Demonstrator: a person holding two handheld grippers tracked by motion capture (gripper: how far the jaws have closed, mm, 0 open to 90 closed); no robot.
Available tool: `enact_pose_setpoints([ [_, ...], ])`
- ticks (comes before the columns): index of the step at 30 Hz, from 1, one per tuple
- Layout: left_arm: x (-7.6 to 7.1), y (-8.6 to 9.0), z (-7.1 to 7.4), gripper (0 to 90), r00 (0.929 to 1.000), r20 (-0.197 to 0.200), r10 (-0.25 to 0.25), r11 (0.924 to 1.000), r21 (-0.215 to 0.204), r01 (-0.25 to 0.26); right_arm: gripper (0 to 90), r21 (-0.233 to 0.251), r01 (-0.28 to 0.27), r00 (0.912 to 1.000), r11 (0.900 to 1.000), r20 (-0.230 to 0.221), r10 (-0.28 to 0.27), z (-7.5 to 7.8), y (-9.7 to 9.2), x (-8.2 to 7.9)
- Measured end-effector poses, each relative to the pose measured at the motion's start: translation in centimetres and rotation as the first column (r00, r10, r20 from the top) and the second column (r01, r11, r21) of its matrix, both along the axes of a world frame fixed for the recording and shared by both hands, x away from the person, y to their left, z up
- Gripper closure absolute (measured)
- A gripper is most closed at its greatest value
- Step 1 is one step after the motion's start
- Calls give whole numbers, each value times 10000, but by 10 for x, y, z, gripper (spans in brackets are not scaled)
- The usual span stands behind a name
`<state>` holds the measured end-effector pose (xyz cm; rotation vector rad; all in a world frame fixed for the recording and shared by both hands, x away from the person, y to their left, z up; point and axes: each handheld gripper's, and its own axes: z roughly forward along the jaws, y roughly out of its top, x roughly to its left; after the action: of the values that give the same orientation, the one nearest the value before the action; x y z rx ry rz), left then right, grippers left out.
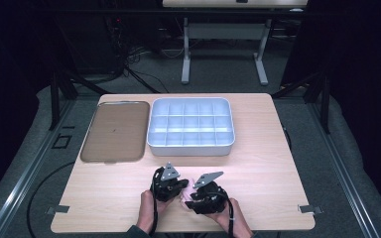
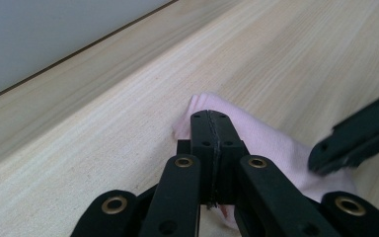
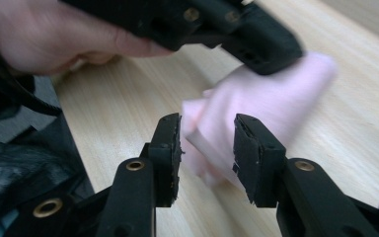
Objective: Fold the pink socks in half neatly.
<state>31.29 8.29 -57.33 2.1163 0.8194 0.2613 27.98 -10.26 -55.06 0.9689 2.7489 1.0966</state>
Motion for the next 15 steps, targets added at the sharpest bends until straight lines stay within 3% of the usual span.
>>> enact_pose_setpoints([
  [3,0,0,0,899,10000,24,48,9999,100,-48,616,411,559,9984,9976,-69,-557,8,-13,5],
  [5,-1,-2,1,899,10000,67,56,9998,202,-57,600,582,1468,9890,9874,96,-1476,10,-18,11],
  [6,-2,-3,1,899,9999,68,80,9998,203,-82,587,649,1771,9842,9821,-30,-1773,8,-18,14],
  [11,-3,-3,1,899,9999,105,138,9996,247,-140,486,134,2042,9760,9788,-795,-2025,-10,0,29],
  [15,-1,1,0,898,9999,-107,126,9999,6,-126,446,-57,2166,9725,9762,-859,-2163,-15,6,30],
])
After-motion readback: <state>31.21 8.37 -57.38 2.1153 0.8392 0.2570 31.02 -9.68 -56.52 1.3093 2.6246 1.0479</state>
